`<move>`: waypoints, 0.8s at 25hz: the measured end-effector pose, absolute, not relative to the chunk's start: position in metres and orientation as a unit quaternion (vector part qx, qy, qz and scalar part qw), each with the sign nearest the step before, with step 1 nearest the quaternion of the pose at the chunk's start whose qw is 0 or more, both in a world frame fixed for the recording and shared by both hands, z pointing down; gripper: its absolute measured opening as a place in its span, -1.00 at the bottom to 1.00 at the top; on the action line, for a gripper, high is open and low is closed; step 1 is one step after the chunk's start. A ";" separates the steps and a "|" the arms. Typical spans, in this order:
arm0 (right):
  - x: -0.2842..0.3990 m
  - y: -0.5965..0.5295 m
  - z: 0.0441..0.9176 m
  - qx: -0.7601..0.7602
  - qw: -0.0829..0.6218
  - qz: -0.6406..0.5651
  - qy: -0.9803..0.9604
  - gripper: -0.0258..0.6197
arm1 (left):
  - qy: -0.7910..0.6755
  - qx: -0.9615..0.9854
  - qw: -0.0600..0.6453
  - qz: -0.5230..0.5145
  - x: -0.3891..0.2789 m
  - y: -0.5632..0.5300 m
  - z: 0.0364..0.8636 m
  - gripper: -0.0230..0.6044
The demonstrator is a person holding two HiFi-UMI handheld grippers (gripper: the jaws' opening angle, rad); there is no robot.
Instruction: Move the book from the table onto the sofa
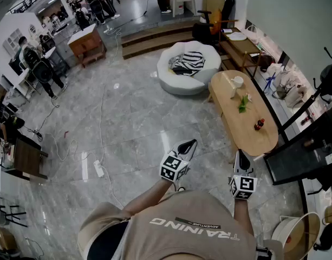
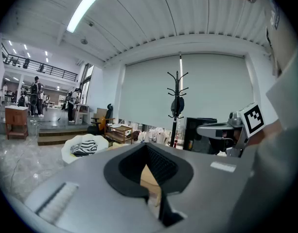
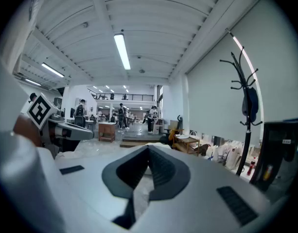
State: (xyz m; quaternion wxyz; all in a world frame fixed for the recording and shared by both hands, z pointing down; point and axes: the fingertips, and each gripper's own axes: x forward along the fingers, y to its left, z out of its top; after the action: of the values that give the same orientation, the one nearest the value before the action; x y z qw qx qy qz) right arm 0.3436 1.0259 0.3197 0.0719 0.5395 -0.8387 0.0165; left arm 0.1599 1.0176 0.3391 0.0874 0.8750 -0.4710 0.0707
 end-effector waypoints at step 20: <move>0.314 1.016 0.347 0.554 0.108 0.054 -0.824 -0.91 | -0.428 0.890 0.135 0.082 0.132 0.991 0.373 -0.96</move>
State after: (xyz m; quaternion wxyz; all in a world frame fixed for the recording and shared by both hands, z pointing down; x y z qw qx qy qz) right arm 0.3139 1.0156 0.3468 0.1078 0.5541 -0.8237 0.0539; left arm 0.1324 0.9911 0.3726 0.1354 0.8897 -0.4284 0.0816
